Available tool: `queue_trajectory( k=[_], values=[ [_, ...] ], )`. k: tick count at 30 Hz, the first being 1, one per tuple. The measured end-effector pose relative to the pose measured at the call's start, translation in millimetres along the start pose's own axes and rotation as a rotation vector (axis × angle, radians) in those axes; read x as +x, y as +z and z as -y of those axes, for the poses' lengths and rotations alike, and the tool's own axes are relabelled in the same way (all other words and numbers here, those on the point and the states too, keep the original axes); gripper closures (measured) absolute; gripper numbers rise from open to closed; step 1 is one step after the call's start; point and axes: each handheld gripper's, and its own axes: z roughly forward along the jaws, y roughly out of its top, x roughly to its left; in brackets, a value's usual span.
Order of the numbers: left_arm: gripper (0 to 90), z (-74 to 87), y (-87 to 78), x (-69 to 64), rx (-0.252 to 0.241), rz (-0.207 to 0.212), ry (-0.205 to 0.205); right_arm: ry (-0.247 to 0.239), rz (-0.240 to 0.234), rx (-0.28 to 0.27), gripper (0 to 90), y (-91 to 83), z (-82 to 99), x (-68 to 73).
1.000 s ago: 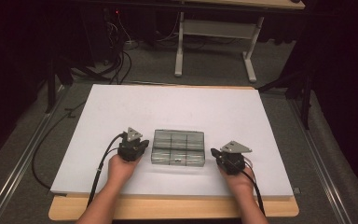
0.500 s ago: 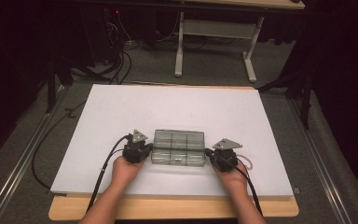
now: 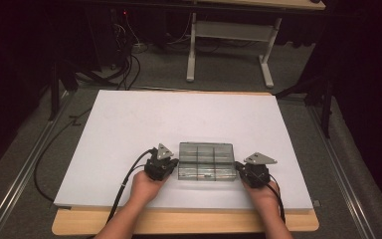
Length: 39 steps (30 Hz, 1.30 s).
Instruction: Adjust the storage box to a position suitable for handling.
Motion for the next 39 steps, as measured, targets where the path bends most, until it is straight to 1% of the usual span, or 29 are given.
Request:
queue_trajectory(
  k=[1,3,5,8,10,12,13,15,16,19,20,22,24,25,26,28,30,31,33,34,35,36,39],
  values=[
    [90.0,0.0,0.0,0.0,0.000,0.000,0.000,-0.004,0.007,-0.001,90.0,-1.6,1.4,-1.8],
    [90.0,-3.0,3.0,-4.4,-0.001,0.002,0.009,-0.002,0.012,0.000,90.0,-3.4,2.6,-3.0],
    [90.0,-5.0,6.5,-6.8,-0.006,0.011,0.002,0.000,0.021,0.000,90.0,-7.2,5.7,-6.1],
    [90.0,-8.8,10.3,-9.8,-0.002,0.011,0.013,0.015,0.024,-0.002,90.0,-10.4,9.1,-10.6],
    [90.0,-9.5,12.2,-10.0,-0.005,0.017,0.007,0.019,0.027,-0.003,90.0,-11.2,9.8,-12.9],
    [90.0,-9.3,12.2,-9.6,-0.006,0.019,0.010,0.021,0.026,-0.002,90.0,-11.2,9.5,-14.3],
    [90.0,-9.0,11.8,-9.6,-0.004,0.021,0.020,0.019,0.027,-0.004,90.0,-11.1,9.5,-14.2],
    [90.0,-8.4,9.3,-9.0,-0.018,0.017,0.035,0.017,0.022,-0.007,90.0,-11.7,9.8,-14.6],
    [90.0,-7.6,6.4,-7.3,-0.033,0.008,0.036,0.016,0.019,-0.015,90.0,-13.0,10.2,-14.9],
    [90.0,-3.8,0.7,-1.2,-0.053,0.012,0.013,0.011,0.028,-0.034,90.0,-17.5,12.2,-15.4],
    [90.0,-1.9,-1.1,0.0,-0.056,0.012,0.013,0.023,0.030,-0.038,90.0,-19.3,13.2,-15.7],
    [90.0,2.6,-8.0,2.7,-0.064,0.001,0.031,0.037,0.031,-0.061,90.0,-24.4,15.2,-17.0],
    [90.0,8.6,-18.2,9.0,-0.082,-0.010,0.034,0.040,0.035,-0.085,90.0,-30.8,17.8,-16.5],
    [90.0,12.6,-24.1,13.0,-0.092,-0.020,0.031,0.039,0.041,-0.093,90.0,-33.3,19.5,-16.2],
    [90.0,16.6,-30.6,17.7,-0.091,-0.039,0.035,0.041,0.043,-0.098,90.0,-34.8,21.4,-16.3],
    [90.0,25.1,-43.9,25.5,-0.108,-0.065,0.026,0.047,0.043,-0.095,90.0,-36.9,23.9,-16.7],
    [90.0,34.5,-55.4,32.1,-0.115,-0.100,0.040,0.046,0.045,-0.099,90.0,-39.2,27.6,-15.7],
    [90.0,39.4,-59.2,35.8,-0.119,-0.107,0.032,0.049,0.047,-0.095,90.0,-39.8,29.5,-15.2],
    [90.0,47.2,-63.5,41.2,-0.132,-0.099,0.002,0.052,0.043,-0.090,90.0,-41.1,32.6,-14.8],
    [90.0,50.3,-65.7,42.9,-0.144,-0.096,-0.007,0.050,0.046,-0.088,90.0,-41.8,33.5,-14.7],
    [90.0,51.6,-66.6,43.6,-0.154,-0.097,-0.011,0.058,0.045,-0.089,90.0,-43.2,34.8,-14.0],
    [90.0,52.8,-67.3,45.1,-0.162,-0.088,-0.021,0.062,0.044,-0.091,90.0,-44.2,35.6,-13.3],
    [90.0,54.0,-65.4,46.0,-0.166,-0.082,-0.030,0.055,0.043,-0.091,90.0,-47.6,39.5,-9.5]
  ],
)
